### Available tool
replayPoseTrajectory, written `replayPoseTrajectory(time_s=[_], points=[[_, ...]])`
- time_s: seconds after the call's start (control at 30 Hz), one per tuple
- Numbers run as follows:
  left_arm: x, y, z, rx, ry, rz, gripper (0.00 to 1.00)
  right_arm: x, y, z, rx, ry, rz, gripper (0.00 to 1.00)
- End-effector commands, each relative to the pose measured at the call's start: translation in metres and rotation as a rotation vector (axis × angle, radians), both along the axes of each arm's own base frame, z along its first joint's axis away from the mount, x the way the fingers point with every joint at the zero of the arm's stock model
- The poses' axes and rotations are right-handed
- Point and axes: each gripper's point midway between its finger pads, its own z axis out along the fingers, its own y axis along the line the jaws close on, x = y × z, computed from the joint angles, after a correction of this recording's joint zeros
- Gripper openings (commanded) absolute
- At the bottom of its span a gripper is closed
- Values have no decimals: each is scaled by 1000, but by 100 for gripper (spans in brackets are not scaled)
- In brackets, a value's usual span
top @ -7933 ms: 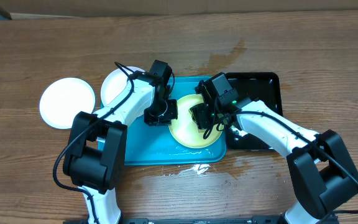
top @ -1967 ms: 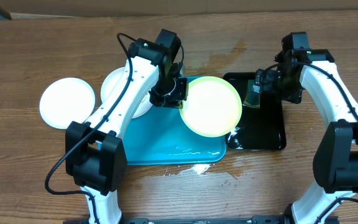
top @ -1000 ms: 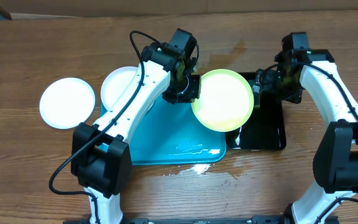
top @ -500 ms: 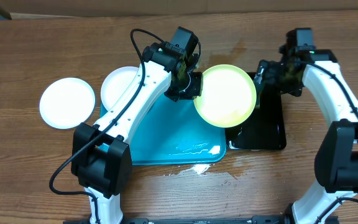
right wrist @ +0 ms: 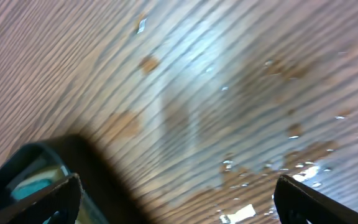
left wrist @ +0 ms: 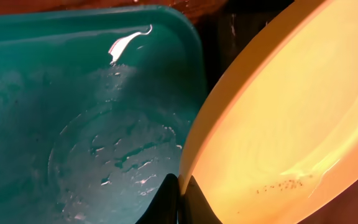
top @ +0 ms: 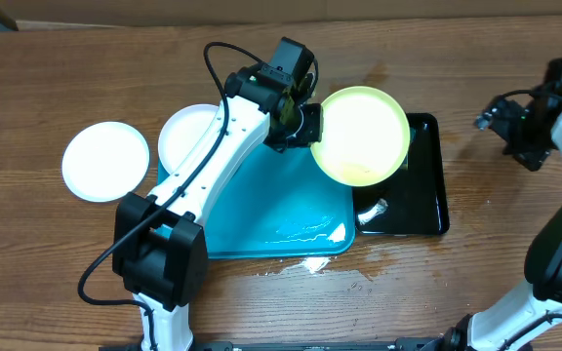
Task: Clean dirty plates on tray and stack at the side
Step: 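Tilt the yellow plate over the black tray with the left gripper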
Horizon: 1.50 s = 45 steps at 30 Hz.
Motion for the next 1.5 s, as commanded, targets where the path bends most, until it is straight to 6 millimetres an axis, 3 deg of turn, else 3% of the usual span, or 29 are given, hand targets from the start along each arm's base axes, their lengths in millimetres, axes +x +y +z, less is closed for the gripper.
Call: replayPoseTrajectory(time_s=[0.0,0.4,0.6,0.83,1.13,1.47], points=[[5,-17,9,-40,-26,9,4,3,-7,18,-10,-46,-19,100],[20,-66,24,-147,-152,-6,4,3,-8,18,-10,-46,-22,100],[28,-88,14,-135,-218,-17,4,3,-8,18,-10,-46,-22,100],[34,-96,12,-92,-309,-106,4,3,-8,18,-10,-46,-22,100],[21,-120,17,-38,-453,-355,4,3,-8,18,-10,-46,-22,100],[20,-128,20,132,-585,-355,4,3,-8,18,-10,-46,-22,100]])
